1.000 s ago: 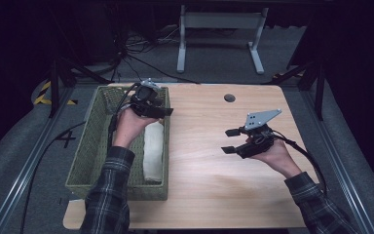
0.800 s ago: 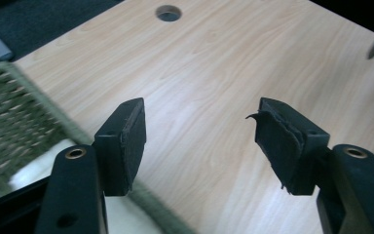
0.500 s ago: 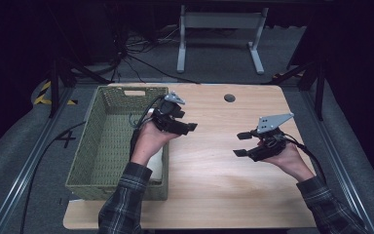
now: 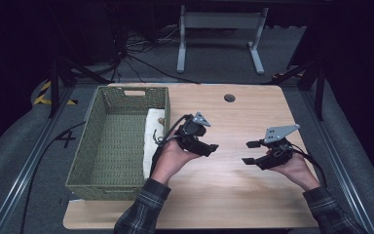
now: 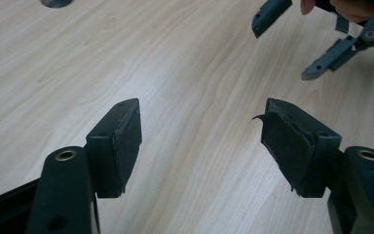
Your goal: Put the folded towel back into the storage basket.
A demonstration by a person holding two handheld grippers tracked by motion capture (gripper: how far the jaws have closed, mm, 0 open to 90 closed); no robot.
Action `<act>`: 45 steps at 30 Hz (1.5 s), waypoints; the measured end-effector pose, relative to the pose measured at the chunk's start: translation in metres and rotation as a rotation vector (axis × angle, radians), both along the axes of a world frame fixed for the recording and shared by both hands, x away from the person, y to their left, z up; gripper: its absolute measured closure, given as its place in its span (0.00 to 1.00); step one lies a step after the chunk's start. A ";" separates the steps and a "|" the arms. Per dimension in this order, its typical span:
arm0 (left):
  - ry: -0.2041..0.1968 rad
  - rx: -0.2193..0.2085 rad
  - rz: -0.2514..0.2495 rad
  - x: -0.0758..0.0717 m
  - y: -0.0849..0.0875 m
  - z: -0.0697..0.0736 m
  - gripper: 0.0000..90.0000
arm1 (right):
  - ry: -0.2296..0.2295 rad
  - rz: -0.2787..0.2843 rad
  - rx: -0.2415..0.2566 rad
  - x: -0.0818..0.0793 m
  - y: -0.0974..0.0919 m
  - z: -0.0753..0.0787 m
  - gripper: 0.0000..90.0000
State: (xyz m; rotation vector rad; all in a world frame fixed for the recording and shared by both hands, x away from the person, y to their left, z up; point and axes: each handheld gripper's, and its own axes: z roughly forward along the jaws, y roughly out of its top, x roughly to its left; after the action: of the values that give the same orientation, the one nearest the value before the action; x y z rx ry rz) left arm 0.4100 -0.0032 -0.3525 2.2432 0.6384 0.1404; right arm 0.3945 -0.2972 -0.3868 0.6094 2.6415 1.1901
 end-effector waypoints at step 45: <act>-0.036 0.107 -0.038 -0.045 -0.038 -0.116 0.13 | 0.001 -0.145 -0.065 -0.023 -0.062 -0.078 0.17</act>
State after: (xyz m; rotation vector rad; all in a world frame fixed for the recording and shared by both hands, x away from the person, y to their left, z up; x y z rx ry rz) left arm 0.3646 -0.0411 -0.4688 2.3491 0.5808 0.1991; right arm 0.3719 -0.3590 -0.4651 0.7753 2.5753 1.0591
